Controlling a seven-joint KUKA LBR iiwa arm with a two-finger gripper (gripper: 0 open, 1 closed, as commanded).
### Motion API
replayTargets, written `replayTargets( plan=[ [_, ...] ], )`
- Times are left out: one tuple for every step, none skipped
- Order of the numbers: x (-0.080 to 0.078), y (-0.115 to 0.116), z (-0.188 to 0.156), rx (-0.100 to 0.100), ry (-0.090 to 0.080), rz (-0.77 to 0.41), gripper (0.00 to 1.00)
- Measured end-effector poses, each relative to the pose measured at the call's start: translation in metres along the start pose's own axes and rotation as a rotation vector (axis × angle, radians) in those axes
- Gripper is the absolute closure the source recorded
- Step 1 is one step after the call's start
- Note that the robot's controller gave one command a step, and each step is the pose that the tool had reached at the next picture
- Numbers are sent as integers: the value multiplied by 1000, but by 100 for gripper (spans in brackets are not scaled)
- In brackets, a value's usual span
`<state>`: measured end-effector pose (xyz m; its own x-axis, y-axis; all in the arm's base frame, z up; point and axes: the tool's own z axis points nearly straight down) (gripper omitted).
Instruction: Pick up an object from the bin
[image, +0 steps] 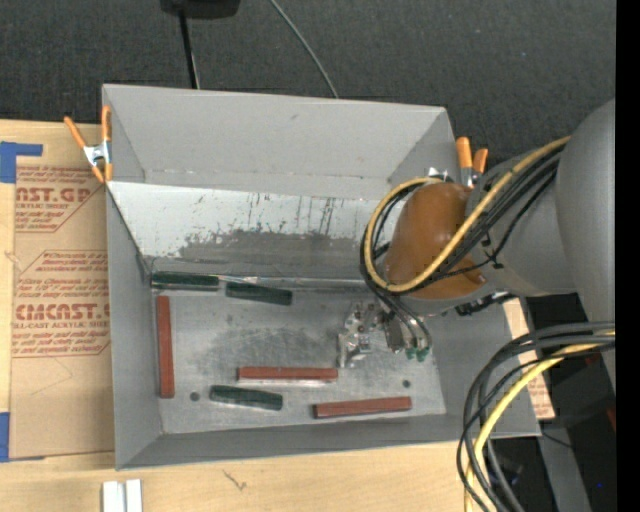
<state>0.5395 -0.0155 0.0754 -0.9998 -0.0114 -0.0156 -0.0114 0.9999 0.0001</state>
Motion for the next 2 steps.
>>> replayTargets(
  plan=[
    [5, 0, 3, 0, 17, -1, 0],
    [4, 0, 3, 0, 16, -1, 0]
  ],
)
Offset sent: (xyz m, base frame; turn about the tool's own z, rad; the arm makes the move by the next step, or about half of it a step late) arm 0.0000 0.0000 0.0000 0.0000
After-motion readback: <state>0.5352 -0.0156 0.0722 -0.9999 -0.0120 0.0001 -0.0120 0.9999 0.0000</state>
